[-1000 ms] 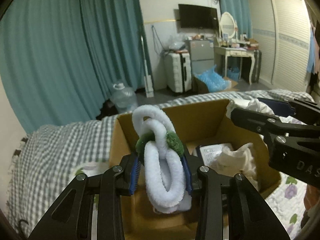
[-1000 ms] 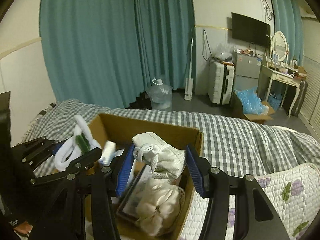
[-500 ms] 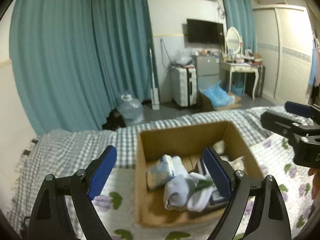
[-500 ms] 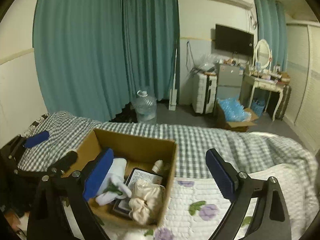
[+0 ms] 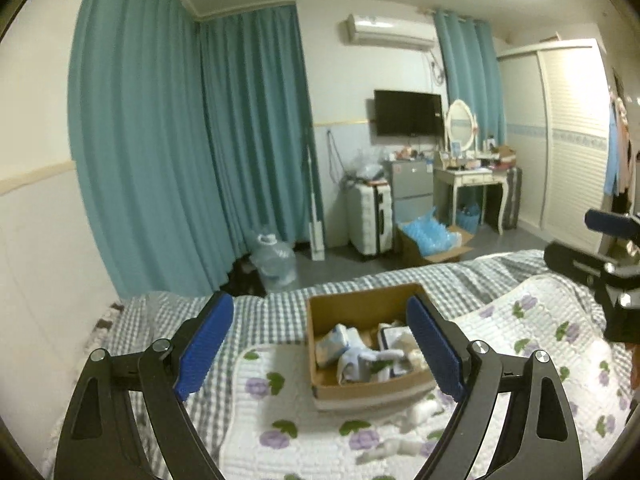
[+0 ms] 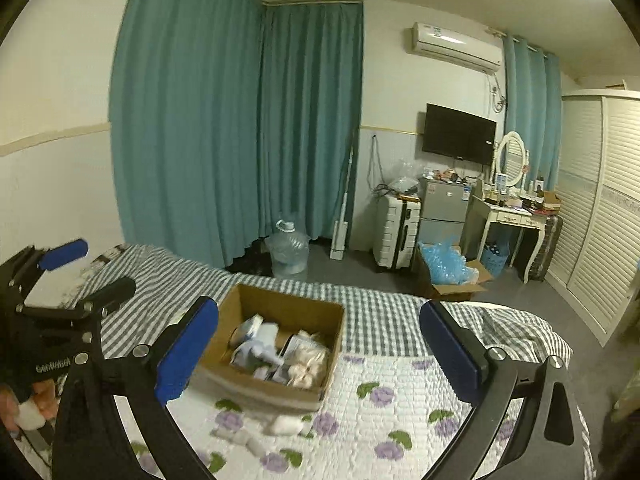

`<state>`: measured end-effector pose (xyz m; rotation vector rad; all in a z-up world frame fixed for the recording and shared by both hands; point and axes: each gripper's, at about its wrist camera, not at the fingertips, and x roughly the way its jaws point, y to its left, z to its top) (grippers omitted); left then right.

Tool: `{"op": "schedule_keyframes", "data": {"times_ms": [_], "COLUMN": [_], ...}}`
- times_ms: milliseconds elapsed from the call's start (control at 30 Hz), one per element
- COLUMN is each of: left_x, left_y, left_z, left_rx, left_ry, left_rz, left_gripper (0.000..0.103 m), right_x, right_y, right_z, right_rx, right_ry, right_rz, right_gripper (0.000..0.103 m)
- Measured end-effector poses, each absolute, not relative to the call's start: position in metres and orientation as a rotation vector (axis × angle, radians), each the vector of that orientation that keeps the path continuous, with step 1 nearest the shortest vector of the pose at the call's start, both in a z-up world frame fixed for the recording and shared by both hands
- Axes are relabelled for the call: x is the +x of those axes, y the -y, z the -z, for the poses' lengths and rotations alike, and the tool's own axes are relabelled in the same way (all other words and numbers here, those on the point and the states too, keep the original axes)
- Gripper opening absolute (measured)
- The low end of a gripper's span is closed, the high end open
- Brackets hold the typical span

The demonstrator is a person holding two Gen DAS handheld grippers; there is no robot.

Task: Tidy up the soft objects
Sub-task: 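Drop the looped sock and sock bundle into the box, open both tools, then grasp the white plastic fitting with the right tool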

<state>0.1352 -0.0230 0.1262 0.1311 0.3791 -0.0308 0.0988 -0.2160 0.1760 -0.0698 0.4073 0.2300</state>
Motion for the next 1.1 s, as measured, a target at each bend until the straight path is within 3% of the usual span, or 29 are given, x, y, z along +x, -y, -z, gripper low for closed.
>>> {"op": "schedule_keyframes", "data": {"times_ms": [267, 700, 1100], "left_x": [0.095, 0.131, 0.164], "left_y": [0.013, -0.023, -0.044], "left_z": [-0.104, 0.034, 0.123], "left_rx": [0.134, 0.089, 0.070], "left_ry": [-0.391, -0.619, -0.786], "left_rz": [0.017, -0.032, -0.047], "left_gripper": [0.090, 0.089, 0.090], "right_x": [0.067, 0.125, 0.171], "right_y": [0.196, 0.143, 0.103], "right_z": [-0.121, 0.052, 0.143], "right_rx": [-0.129, -0.093, -0.151], "right_ry": [-0.477, -0.749, -0.926], "right_rz": [-0.276, -0.402, -0.467], "right_gripper": [0.101, 0.101, 0.071]}}
